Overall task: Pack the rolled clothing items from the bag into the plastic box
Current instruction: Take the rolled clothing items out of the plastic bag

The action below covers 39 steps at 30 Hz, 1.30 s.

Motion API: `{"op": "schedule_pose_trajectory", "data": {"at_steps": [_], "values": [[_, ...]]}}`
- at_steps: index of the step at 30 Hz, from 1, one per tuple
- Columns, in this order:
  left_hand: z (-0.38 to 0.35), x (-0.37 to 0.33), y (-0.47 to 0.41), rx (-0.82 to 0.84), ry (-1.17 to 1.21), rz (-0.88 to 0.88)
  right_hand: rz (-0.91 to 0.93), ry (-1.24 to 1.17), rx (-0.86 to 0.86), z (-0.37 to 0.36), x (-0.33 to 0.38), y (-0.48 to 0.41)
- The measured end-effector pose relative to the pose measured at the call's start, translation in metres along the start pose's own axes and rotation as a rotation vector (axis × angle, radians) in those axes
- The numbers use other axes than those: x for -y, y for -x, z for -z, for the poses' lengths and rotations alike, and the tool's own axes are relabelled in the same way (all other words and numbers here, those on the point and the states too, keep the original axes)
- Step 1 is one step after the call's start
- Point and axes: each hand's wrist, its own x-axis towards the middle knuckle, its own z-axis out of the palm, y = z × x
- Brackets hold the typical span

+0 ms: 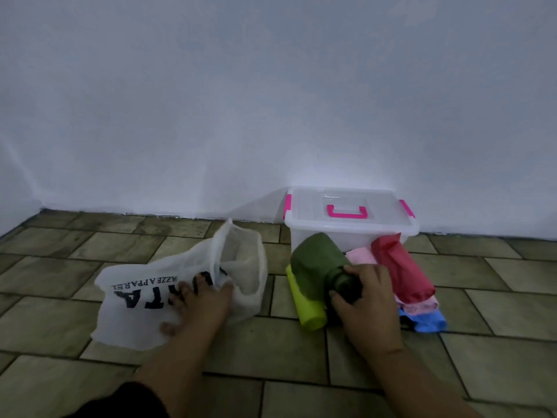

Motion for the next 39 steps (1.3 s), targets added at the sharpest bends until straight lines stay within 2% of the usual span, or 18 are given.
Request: {"op": "schedule_pose_trajectory", "data": {"at_steps": [4, 6, 8, 10, 11, 14, 16, 18, 21, 23, 26, 28, 30, 32, 33, 35, 37, 39], "values": [[0.006, -0.067, -0.02, 0.074, 0.439, 0.229, 0.063, 0.241, 0.178, -0.018, 0.001, 0.003], [0.01, -0.098, -0.012, 0.322, 0.898, 0.203, 0.076, 0.308, 0.226, -0.026, 0.002, 0.001], [0.014, -0.122, 0.009, 0.51, 1.113, 0.159, 0.079, 0.375, 0.28, -0.031, 0.001, -0.001], [0.014, -0.136, 0.018, 0.573, 1.019, 0.07, 0.088, 0.406, 0.321, -0.033, -0.003, -0.002], [0.018, -0.137, 0.021, 0.515, 0.862, -0.069, 0.095, 0.412, 0.334, -0.032, -0.005, -0.002], [0.044, -0.1, 0.024, 0.264, -0.106, -0.539, 0.115, 0.455, 0.367, -0.029, -0.012, -0.003], [0.053, -0.054, 0.017, 0.068, -0.559, -0.487, 0.103, 0.47, 0.384, -0.026, -0.013, -0.004], [0.051, -0.019, 0.017, 0.15, -0.707, -0.326, 0.081, 0.443, 0.4, -0.023, -0.012, -0.004], [0.019, 0.001, 0.011, 0.364, -0.739, -0.3, 0.056, 0.36, 0.422, -0.013, -0.002, -0.007], [-0.004, -0.003, 0.005, 0.374, -0.666, -0.381, 0.047, 0.258, 0.418, -0.003, 0.007, -0.009], [-0.02, -0.021, 0.0, 0.287, -0.42, -0.347, 0.028, 0.035, 0.346, 0.022, 0.018, -0.012], [-0.018, -0.034, 0.003, 0.231, -0.291, -0.315, -0.056, -0.125, 0.161, 0.048, 0.015, -0.016], [-0.014, -0.043, 0.012, 0.069, -0.178, -0.297, -0.165, -0.253, -0.081, 0.077, -0.003, -0.024], [-0.018, -0.05, 0.028, -0.1, -0.051, -0.404, -0.291, -0.28, -0.231, 0.1, -0.032, -0.036], [-0.023, -0.054, 0.038, -0.113, 0.035, -0.492, -0.372, -0.255, -0.224, 0.105, -0.05, -0.041], [-0.037, -0.062, 0.059, 0.015, 0.167, -0.592, -0.578, -0.205, -0.068, 0.103, -0.079, -0.044], [-0.052, -0.068, 0.069, 0.167, 0.149, -0.548, -0.696, -0.269, 0.103, 0.093, -0.093, -0.042], [-0.061, -0.07, 0.068, 0.209, 0.089, -0.498, -0.722, -0.309, 0.204, 0.082, -0.094, -0.038]]}}
